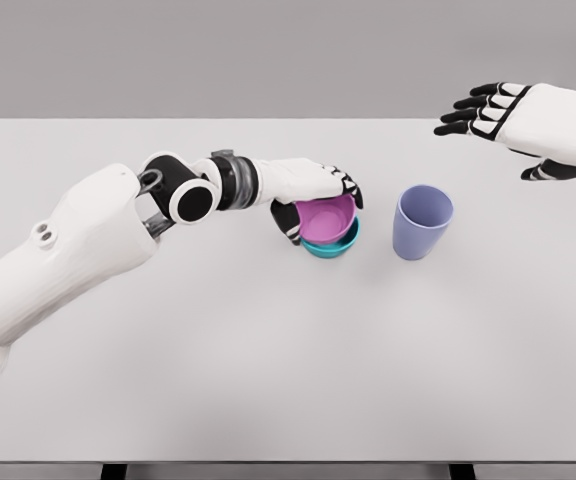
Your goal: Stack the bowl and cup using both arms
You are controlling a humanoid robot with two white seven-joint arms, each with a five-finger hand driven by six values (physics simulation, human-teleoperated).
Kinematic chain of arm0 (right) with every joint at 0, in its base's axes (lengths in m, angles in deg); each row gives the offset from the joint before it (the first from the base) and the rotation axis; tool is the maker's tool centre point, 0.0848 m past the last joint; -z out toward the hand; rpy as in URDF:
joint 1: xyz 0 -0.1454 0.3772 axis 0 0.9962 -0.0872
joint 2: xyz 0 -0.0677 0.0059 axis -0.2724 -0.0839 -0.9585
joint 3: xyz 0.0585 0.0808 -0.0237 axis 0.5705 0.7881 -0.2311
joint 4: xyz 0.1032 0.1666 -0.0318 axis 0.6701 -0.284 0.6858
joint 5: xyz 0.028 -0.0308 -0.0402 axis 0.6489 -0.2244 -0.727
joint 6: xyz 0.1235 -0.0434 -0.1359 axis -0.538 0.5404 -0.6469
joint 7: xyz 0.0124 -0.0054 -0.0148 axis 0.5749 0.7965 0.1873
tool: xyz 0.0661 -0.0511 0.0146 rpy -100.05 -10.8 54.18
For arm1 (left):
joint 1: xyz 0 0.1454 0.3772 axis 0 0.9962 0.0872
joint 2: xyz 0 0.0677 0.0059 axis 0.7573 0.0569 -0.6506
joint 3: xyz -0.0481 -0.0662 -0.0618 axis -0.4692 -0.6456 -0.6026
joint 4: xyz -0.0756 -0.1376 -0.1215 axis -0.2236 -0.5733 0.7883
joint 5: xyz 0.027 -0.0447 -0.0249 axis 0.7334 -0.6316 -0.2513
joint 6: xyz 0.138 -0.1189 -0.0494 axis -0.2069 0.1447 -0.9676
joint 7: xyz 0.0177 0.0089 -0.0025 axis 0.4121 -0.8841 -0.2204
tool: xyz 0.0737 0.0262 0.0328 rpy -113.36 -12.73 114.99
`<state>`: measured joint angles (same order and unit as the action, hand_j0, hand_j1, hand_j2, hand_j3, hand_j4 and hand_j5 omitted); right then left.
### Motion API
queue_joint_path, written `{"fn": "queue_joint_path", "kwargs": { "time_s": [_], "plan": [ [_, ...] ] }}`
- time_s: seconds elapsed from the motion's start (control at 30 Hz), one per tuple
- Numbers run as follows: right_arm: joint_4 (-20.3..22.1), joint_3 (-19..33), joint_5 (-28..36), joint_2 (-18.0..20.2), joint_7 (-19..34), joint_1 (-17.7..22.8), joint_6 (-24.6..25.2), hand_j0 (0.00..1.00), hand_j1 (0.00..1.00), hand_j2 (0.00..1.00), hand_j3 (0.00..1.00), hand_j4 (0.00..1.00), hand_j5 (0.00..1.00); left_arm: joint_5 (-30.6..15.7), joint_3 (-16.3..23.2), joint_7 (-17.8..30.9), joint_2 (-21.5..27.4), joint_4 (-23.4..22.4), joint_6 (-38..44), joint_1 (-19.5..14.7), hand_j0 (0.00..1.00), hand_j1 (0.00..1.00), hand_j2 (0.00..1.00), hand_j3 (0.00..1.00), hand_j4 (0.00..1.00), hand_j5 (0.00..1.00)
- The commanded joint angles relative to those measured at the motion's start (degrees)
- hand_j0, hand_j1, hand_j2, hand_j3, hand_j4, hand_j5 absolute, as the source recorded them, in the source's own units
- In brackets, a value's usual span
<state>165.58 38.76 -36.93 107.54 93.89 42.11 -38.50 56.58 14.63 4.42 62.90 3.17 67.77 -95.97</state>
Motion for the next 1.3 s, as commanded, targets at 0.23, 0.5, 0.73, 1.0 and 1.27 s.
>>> {"fn": "queue_joint_path", "kwargs": {
  "time_s": [0.23, 0.5, 0.73, 1.0, 1.27],
  "plan": [
    [0.0, 0.0, 0.2, 0.1, 0.0, -0.2, 0.2, 1.0, 1.0, 1.0, 1.0, 1.0, 1.0, -0.1, 0.0, 0.0, 0.0, -0.2, -0.3, 0.1, 0.89, 0.89, 0.89, 0.89, 0.89, 0.89],
    [0.0, 0.0, 0.3, 0.0, 0.0, 0.0, 0.2, 1.0, 1.0, 1.0, 1.0, 1.0, 1.0, -0.2, 0.0, 0.0, 0.1, 0.2, -0.4, 0.0, 1.0, 1.0, 1.0, 1.0, 1.0, 1.0],
    [0.0, -0.1, 0.2, 0.0, 0.0, -0.1, 0.2, 1.0, 1.0, 1.0, 1.0, 1.0, 1.0, -3.9, -0.9, 0.0, 6.2, 7.8, -0.4, -0.7, 1.0, 1.0, 1.0, 1.0, 1.0, 1.0],
    [0.0, -0.1, 0.2, 0.0, 0.0, 0.0, 0.2, 1.0, 1.0, 1.0, 1.0, 1.0, 1.0, -23.7, -13.2, 0.0, 29.6, 18.8, -25.7, -0.9, 1.0, 1.0, 1.0, 1.0, 1.0, 1.0],
    [0.0, -0.1, 0.2, 0.0, 0.0, -0.2, 0.2, 1.0, 1.0, 1.0, 1.0, 1.0, 1.0, -57.5, -20.9, 0.0, 44.6, 10.6, -36.4, 16.2, 1.0, 1.0, 1.0, 1.0, 1.0, 1.0]
  ]
}}
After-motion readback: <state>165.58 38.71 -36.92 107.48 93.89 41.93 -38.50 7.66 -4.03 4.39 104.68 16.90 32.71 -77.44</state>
